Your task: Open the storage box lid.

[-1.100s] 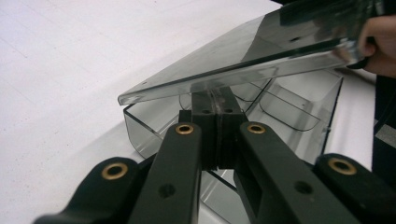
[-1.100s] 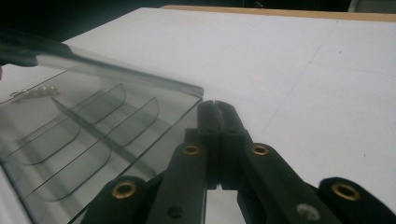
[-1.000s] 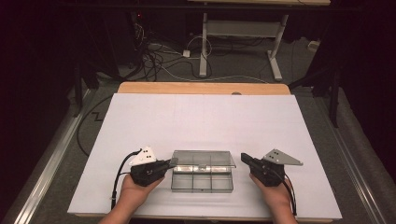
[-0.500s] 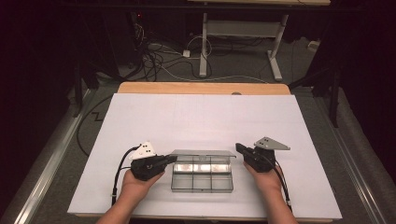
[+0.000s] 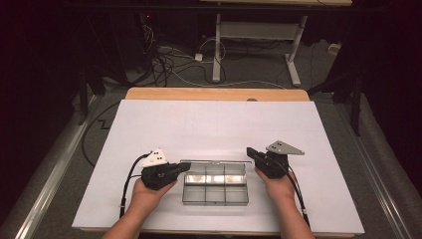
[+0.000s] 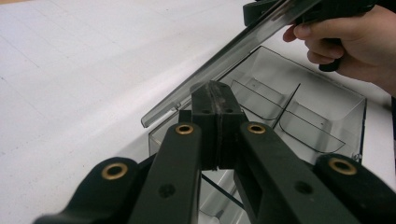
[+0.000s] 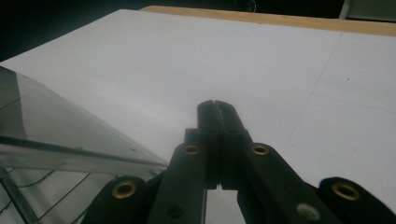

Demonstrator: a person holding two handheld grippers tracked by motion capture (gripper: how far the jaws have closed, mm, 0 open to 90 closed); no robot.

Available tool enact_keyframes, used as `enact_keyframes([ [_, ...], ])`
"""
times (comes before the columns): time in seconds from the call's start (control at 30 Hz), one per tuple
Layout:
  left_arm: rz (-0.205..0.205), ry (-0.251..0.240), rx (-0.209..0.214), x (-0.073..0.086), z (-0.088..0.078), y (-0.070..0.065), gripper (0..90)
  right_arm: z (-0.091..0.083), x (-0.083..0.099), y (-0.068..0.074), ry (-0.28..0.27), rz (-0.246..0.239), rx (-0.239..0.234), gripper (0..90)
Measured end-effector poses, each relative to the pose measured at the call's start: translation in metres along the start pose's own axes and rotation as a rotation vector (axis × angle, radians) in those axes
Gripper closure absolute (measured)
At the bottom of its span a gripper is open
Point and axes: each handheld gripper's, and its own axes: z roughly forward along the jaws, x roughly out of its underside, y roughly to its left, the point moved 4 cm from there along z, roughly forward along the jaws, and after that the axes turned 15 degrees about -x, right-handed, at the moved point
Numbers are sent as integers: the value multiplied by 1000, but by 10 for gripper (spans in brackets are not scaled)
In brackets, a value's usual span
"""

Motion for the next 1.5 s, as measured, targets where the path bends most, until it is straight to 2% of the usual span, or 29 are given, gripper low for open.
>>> enact_keyframes([
  [0.53, -16, -10, -20, -9, 5, 6, 874, -4, -16, 9, -69, -15, -44, 900],
  [0.83, -27, -29, -23, -16, 6, 7, 874, -5, -28, 15, -102, -44, -53, 900],
  [0.93, -27, -33, -24, -18, 7, 8, 874, -4, -30, 15, -104, -54, -49, 900],
  [1.27, -46, -48, -32, -22, 9, 12, 874, 0, -31, 10, -109, -48, -58, 900],
  [1.4, -29, -51, -37, -21, 4, 11, 874, 3, -33, 10, -110, -41, -53, 900],
  [1.5, -21, -92, -58, -21, -10, 12, 875, 3, -34, 10, -115, -44, -53, 900],
])
